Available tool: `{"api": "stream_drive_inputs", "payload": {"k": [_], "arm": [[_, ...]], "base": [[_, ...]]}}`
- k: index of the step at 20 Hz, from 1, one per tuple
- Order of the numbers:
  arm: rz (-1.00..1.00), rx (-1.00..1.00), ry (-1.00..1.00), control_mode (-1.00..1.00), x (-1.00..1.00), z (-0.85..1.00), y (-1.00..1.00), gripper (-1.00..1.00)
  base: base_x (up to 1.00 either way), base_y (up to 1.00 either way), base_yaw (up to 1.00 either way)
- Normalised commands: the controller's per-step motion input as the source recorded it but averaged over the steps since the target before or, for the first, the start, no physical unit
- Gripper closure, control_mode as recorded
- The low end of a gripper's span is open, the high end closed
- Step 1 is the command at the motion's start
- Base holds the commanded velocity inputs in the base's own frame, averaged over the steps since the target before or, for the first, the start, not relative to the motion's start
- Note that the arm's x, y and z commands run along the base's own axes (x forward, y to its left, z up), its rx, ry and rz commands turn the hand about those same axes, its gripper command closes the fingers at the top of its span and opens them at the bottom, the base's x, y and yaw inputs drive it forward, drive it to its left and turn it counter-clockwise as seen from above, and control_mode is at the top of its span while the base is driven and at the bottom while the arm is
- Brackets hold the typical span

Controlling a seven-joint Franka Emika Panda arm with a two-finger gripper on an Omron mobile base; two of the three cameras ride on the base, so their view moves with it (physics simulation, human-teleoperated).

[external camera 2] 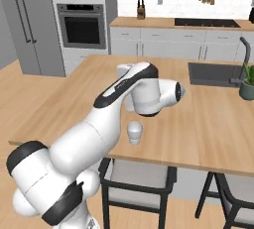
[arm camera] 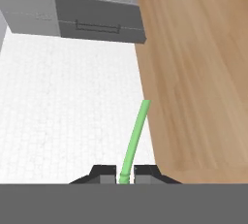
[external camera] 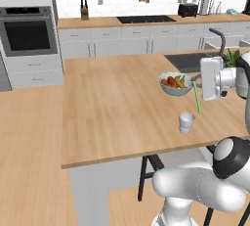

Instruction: Take a straw from the drawer in front and place it inside the glass cup on the dining counter.

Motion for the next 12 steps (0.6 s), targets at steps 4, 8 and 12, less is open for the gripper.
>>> {"api": "stream_drive_inputs", "payload": {"k": [4, 8, 12], "arm": [[-0.01, 0.00, 0.00, -1.00, 0.05, -0.32, -0.17, 1.00], [0.00, 0.02, -0.04, -1.00, 0.02, -0.21, -0.08, 1.00], [0.00, 0.03, -0.18, -1.00, 0.00, -0.12, 0.00, 1.00]], "base": [[0.00, 0.00, 0.00], [0.00, 0.00, 0.00], [0.00, 0.00, 0.00]]}}
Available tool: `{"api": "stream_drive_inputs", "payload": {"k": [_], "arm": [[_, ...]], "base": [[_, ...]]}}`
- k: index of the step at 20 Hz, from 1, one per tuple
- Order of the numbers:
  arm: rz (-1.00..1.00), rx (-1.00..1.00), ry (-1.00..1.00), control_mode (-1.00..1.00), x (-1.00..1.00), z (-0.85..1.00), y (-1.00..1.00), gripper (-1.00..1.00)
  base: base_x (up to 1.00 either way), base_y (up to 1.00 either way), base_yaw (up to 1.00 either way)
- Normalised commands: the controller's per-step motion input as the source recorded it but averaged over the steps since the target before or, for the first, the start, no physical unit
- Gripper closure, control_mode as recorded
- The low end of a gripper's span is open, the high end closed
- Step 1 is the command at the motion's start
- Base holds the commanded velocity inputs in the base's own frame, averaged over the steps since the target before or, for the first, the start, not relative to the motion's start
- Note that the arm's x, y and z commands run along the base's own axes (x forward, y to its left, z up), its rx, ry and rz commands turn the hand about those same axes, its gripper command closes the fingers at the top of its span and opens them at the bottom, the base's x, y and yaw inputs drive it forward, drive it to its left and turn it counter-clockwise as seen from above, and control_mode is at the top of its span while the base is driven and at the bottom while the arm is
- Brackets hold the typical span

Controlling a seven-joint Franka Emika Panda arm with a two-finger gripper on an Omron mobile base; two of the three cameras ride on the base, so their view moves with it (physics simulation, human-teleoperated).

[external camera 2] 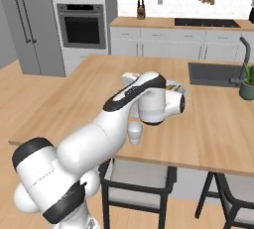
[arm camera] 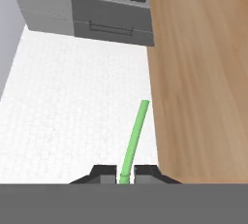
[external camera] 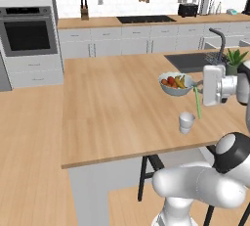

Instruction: Take a straw from the drawer in front and place it inside the glass cup on the dining counter.

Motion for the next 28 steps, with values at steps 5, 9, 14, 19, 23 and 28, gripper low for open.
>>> {"api": "stream_drive_inputs", "payload": {"k": [5, 9, 14, 19, 23, 28], "arm": [[0.00, 0.02, -0.26, -1.00, 0.03, -0.23, 0.00, 1.00], [0.00, 0.00, -0.21, -1.00, 0.09, -0.34, 0.00, 1.00], [0.00, 0.00, -0.22, -1.00, 0.13, -0.16, 0.00, 1.00], [0.00, 0.00, -0.23, -1.00, 0.11, 0.00, -0.10, 1.00], [0.00, 0.00, -0.14, -1.00, 0.00, 0.00, -0.27, 1.00], [-0.02, 0.00, -0.01, -1.00, 0.00, -0.02, -0.14, 1.00]], "base": [[0.00, 0.00, 0.00], [0.00, 0.00, 0.00], [0.00, 0.00, 0.00], [0.00, 0.00, 0.00], [0.00, 0.00, 0.00], [0.00, 0.00, 0.00]]}}
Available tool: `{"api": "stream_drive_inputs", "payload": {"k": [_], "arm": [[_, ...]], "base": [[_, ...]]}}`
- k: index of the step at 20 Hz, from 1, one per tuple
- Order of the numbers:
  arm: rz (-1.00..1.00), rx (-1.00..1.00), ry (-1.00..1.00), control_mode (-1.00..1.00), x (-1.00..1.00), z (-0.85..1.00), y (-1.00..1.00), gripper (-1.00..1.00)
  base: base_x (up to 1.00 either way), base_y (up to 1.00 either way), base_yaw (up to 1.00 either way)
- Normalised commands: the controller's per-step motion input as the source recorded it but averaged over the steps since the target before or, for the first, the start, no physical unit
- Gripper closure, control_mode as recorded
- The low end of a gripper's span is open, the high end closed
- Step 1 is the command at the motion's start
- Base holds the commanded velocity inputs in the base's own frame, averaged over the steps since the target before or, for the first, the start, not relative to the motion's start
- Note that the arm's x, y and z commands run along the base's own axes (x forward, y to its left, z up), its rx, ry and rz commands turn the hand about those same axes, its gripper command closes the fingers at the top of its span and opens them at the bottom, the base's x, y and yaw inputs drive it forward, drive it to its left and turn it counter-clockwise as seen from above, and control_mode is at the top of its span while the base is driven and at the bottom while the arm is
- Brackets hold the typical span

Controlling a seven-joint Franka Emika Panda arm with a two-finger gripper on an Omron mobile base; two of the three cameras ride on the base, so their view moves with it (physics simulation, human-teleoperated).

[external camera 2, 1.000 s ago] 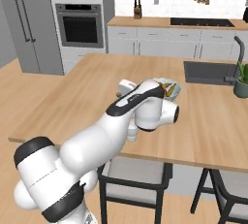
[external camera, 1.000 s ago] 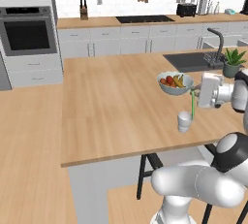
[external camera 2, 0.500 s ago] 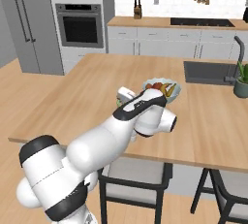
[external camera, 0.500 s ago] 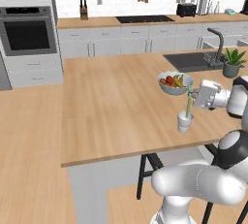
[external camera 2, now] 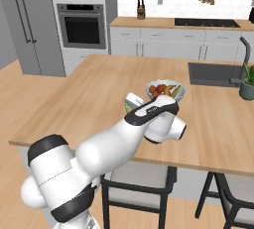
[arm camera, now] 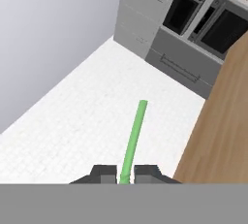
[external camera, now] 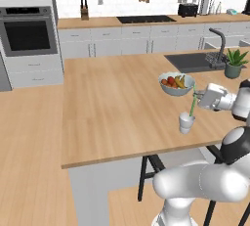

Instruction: Take a straw from the drawer in front and place it inside the glass cup on the dining counter.

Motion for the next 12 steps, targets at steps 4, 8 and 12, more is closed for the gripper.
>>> {"api": "stream_drive_inputs", "payload": {"k": [4, 8, 12], "arm": [[-0.07, 0.00, 0.06, -1.00, 0.00, -0.06, 0.00, 1.00], [-0.09, 0.00, 0.10, -1.00, 0.02, -0.17, 0.00, 1.00], [-0.10, 0.00, 0.10, -1.00, 0.09, -0.25, 0.00, 1.00]], "base": [[0.00, 0.00, 0.00], [0.00, 0.00, 0.00], [0.00, 0.00, 0.00]]}}
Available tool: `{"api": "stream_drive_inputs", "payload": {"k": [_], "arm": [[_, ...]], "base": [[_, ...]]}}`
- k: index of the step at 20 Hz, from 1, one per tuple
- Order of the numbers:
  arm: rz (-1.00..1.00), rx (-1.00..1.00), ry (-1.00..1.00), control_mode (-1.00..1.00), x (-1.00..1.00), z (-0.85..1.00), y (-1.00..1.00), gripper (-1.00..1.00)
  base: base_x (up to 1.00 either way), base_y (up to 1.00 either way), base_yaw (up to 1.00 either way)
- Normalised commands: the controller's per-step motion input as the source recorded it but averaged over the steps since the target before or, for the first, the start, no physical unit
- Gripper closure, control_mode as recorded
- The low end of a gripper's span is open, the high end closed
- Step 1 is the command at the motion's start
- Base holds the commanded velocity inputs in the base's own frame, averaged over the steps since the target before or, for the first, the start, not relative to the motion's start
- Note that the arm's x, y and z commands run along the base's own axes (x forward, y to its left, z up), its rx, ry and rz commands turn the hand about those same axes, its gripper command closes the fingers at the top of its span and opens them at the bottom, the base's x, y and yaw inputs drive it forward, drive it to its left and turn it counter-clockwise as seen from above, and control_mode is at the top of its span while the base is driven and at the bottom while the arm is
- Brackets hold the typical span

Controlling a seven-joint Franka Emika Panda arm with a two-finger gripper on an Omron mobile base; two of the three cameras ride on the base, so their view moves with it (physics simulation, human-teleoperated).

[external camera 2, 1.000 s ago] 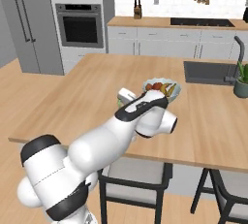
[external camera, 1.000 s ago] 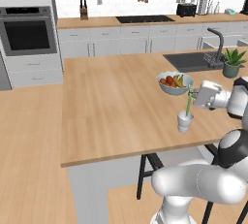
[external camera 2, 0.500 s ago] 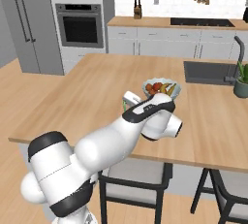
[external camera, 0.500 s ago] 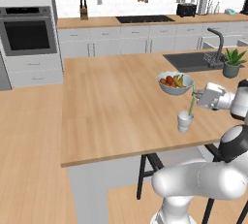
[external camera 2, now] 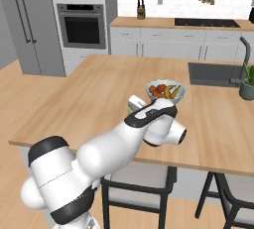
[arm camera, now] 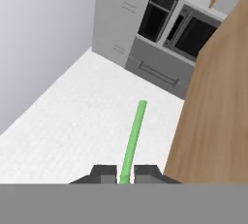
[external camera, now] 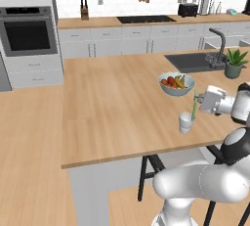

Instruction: Take a straw from the drawer in front and place it inside the glass cup on the dining counter.

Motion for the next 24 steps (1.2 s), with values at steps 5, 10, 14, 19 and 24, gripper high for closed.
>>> {"api": "stream_drive_inputs", "payload": {"k": [5, 10, 14, 19, 24], "arm": [[-0.05, 0.00, 0.03, -1.00, 0.24, -0.21, 0.00, 1.00], [-0.02, 0.00, 0.00, -1.00, 0.22, -0.05, 0.02, 1.00], [-0.01, 0.00, 0.00, -1.00, 0.11, 0.00, 0.00, 1.00], [-0.05, 0.00, 0.00, -1.00, 0.00, 0.14, -0.01, 1.00], [-0.07, 0.00, -0.02, -1.00, -0.01, 0.27, -0.10, 1.00]], "base": [[0.00, 0.00, 0.00], [0.00, 0.00, 0.00], [0.00, 0.00, 0.00], [0.00, 0.00, 0.00], [0.00, 0.00, 0.00]]}}
